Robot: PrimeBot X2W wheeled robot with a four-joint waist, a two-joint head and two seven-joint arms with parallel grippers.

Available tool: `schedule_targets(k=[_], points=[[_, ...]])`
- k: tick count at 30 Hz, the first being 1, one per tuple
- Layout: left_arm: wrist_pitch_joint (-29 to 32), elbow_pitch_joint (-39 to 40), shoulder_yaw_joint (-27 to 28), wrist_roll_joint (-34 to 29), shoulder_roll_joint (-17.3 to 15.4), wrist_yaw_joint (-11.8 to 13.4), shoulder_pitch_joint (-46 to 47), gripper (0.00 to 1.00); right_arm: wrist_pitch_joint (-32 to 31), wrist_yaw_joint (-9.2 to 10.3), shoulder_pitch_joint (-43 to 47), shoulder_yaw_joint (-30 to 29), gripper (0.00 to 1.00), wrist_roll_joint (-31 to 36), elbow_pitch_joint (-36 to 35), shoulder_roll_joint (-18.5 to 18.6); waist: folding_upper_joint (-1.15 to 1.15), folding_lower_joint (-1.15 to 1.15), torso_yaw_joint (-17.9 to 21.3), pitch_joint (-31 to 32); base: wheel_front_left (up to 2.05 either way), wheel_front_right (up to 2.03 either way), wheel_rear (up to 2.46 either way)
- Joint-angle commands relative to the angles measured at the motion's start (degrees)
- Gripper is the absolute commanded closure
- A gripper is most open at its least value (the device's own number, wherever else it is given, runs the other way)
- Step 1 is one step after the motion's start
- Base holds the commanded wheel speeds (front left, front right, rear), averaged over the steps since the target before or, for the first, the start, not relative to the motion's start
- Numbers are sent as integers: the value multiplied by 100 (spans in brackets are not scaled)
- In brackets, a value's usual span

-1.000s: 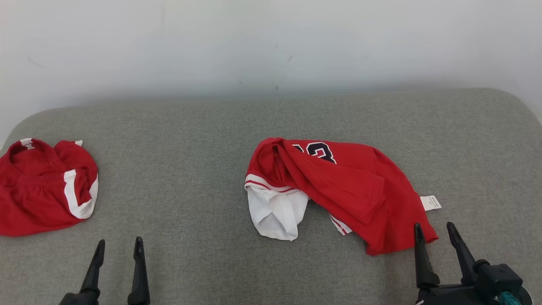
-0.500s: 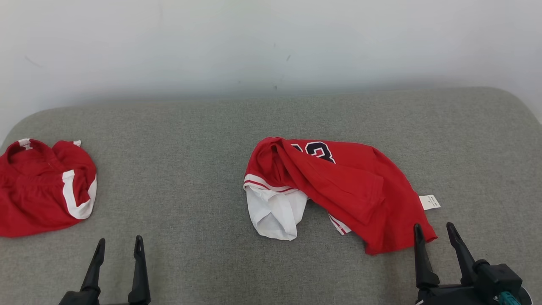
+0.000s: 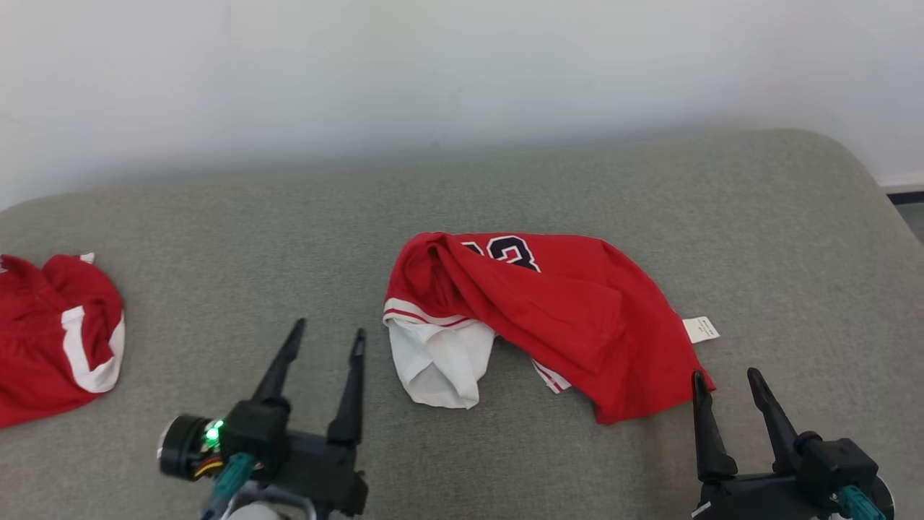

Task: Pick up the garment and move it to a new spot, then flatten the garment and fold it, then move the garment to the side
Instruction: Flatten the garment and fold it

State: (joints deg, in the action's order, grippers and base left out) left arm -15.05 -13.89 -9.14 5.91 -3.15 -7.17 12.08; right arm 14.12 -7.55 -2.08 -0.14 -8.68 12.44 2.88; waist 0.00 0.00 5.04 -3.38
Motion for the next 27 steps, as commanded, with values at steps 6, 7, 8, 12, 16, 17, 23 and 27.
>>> schedule_targets(k=[6,7,8,12,16,17,23,27], points=[[-19,-701,-625,143,1,-25,543,0,57,12,-138,-16,0,-76,45,2,0,0,518,-285,0,0,0],[-19,-829,-671,167,-13,-24,604,0,58,12,-153,-4,0,-88,58,0,0,0,579,-314,0,0,0],[-19,-979,-719,191,-20,-24,657,0,62,12,-164,-5,0,-91,70,1,0,0,633,-339,0,0,0],[-19,-1532,-765,256,-60,-26,838,0,81,12,-203,34,0,-134,100,1,0,0,827,-426,0,0,0],[-19,-1993,-692,222,-96,19,1005,0,101,12,-256,58,0,-153,131,0,0,0,987,-488,0,0,0],[-19,-2086,-676,211,-110,34,1040,0,105,12,-264,54,0,-149,134,1,0,0,1018,-504,0,0,0],[-19,-2454,-480,186,-204,165,1332,90,110,12,-302,12,0,-145,128,0,0,0,1108,-609,0,0,0],[-19,-2568,-427,167,-230,178,1441,100,110,12,-294,-14,0,-140,131,1,0,0,1086,-613,0,0,0]])
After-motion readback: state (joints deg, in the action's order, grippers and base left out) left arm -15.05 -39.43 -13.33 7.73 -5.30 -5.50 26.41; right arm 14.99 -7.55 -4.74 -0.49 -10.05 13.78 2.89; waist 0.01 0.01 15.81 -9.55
